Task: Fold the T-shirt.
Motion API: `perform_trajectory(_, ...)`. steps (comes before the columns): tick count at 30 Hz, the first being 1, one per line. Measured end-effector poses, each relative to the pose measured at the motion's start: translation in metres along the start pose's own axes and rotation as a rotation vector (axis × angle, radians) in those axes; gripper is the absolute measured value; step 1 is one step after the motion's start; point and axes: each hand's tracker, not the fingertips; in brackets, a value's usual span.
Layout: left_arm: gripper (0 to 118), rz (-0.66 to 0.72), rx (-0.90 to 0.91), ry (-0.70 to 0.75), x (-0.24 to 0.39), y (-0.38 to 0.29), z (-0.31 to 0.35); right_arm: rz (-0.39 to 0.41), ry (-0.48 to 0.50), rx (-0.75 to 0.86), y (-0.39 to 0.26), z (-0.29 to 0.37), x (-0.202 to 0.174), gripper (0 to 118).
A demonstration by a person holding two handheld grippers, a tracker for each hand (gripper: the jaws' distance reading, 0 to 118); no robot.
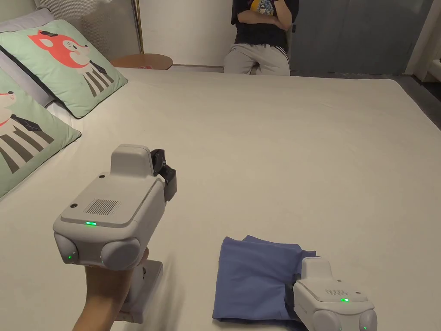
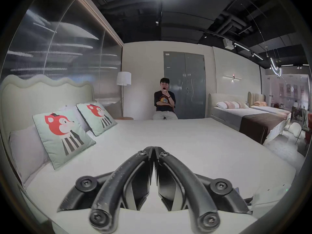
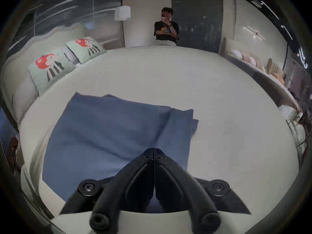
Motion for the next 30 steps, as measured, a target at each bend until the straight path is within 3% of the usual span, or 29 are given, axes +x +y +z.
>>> perform_trajectory(8,2,0.279,-0.380,-0.203,-0.003,-0.041,-0.034,-0.006,0.014,-0.021,0.003,0.003,0.002,0)
perform_trajectory(9,10,0.351,-0.463,-0.252,-0.005,-0.050,-0.042,-0.005,0.015,-0.023,0.004,0.003,0.002,0)
perform_trajectory(10,25,0.418,-0.526,-0.292,-0.007,-0.059,-0.048,-0.005,0.016,-0.024,0.004,0.003,0.002,0)
perform_trajectory(11,54,0.481,-0.598,-0.330,-0.008,-0.070,-0.056,-0.006,0.019,-0.025,0.004,0.003,0.003,0)
perform_trajectory(13,90,0.551,-0.688,-0.375,-0.008,-0.089,-0.066,-0.012,0.025,-0.025,0.004,0.003,0.004,0)
perform_trajectory(14,104,0.567,-0.726,-0.400,-0.007,-0.100,-0.071,-0.015,0.027,-0.025,0.004,0.004,0.005,0)
perform_trajectory(15,108,0.576,-0.765,-0.415,-0.005,-0.108,-0.074,-0.017,0.029,-0.024,0.003,0.003,0.005,0)
perform_trajectory(23,104,0.745,-0.957,-0.485,-0.001,-0.164,-0.106,-0.025,0.044,-0.018,0.002,0.005,0.008,0)
perform_trajectory(24,96,0.768,-0.958,-0.504,0.000,-0.168,-0.108,-0.029,0.046,-0.017,0.002,0.005,0.008,0)
perform_trajectory(26,55,0.791,-0.959,-0.509,0.002,-0.168,-0.108,-0.032,0.048,-0.017,0.002,0.005,0.008,0)
perform_trajectory(28,45,0.768,-0.964,-0.512,0.010,-0.168,-0.109,-0.031,0.045,-0.019,0.003,0.004,0.008,0)
perform_trajectory(30,31,0.633,-0.967,-0.508,0.016,-0.170,-0.111,-0.031,0.046,-0.021,0.003,0.005,0.008,0)
